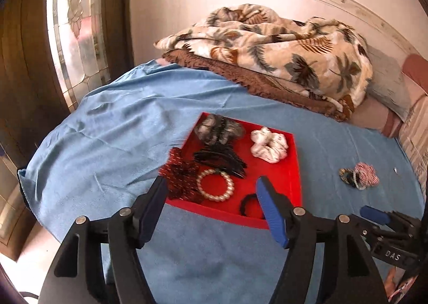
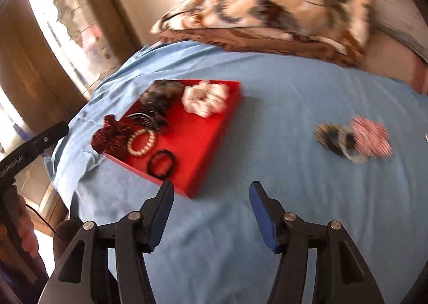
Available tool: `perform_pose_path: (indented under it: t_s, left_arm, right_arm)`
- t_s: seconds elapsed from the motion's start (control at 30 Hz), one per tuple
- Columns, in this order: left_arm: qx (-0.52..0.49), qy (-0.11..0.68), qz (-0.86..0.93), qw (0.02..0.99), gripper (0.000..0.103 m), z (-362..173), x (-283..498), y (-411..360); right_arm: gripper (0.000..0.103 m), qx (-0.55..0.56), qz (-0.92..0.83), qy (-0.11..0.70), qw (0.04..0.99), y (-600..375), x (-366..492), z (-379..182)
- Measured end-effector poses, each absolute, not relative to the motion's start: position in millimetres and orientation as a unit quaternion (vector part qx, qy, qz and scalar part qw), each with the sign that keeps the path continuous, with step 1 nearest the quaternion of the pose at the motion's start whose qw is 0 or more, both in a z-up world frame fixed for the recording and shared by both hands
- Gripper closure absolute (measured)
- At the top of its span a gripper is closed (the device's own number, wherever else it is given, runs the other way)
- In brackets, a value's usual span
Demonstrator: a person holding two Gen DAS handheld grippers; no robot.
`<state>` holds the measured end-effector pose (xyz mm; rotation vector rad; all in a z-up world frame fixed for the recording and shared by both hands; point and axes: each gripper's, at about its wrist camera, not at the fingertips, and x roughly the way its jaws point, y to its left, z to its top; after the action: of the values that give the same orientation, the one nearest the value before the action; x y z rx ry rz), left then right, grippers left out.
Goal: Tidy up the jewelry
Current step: 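Open both grippers to drop the bracelet and claw clip into the tray, then move both grippers toward the bracelets beside the red gingham scrunchie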
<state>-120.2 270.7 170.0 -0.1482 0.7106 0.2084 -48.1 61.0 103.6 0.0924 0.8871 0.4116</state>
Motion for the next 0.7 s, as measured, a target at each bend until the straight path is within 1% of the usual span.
perform_pose_path:
  t_s: [0.07,0.4,0.7]
  left_arm:
    - [-0.061,0.347,0.093,0.931,0.034,171,-126,253]
    - [0.038,0.346,0.067,0.935,0.032,173,-148,171]
    - [0.072,0.362,0.043,0.928,0.032,170,-153,139]
  right_arm:
    - [0.037,0.056,0.177,0.421,0.888,41,-63,102]
    - [0.035,0.097,0.119,0.399,0.904,-20,-103,107]
    - [0.034,0.103,0.104,0.385,0.911,-35,-116,112]
